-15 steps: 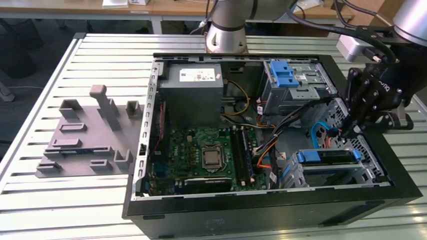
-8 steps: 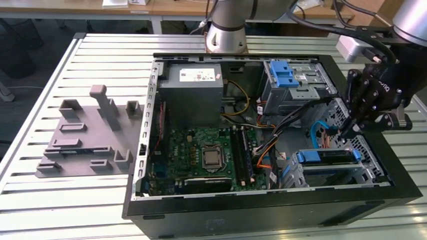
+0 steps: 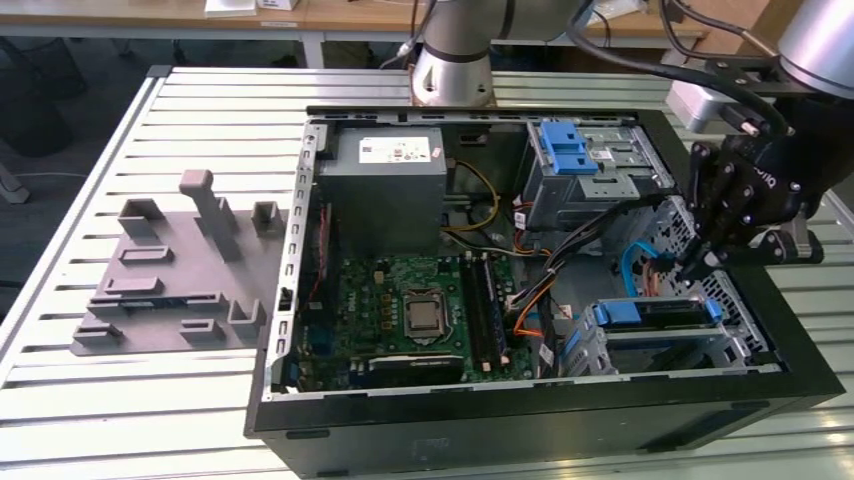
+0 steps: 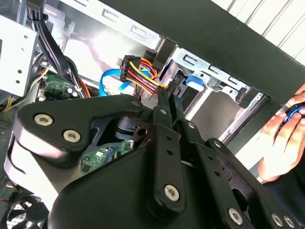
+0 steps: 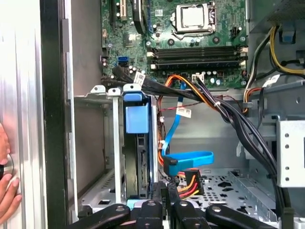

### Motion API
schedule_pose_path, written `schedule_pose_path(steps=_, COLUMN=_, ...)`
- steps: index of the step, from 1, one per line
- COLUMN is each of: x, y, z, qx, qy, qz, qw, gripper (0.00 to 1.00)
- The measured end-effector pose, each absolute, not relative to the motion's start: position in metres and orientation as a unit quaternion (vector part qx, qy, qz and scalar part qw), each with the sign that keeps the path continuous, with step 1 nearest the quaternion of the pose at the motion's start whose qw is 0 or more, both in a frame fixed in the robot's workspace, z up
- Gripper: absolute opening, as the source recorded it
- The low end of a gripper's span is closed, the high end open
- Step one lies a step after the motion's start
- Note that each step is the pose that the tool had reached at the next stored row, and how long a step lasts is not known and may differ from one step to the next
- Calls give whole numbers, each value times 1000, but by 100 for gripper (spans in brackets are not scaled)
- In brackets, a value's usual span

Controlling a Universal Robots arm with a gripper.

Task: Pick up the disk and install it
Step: 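Insert the first disk wire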

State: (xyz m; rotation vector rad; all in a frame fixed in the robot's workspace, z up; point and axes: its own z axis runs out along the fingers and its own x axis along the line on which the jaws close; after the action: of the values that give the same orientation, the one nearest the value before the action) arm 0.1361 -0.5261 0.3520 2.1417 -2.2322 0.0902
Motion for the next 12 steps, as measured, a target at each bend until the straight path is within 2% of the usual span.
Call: schedule_pose_path(steps=12, x=133, y=-537, z=349, qx=695, qy=-718, qz=29, qw=23, gripper=16)
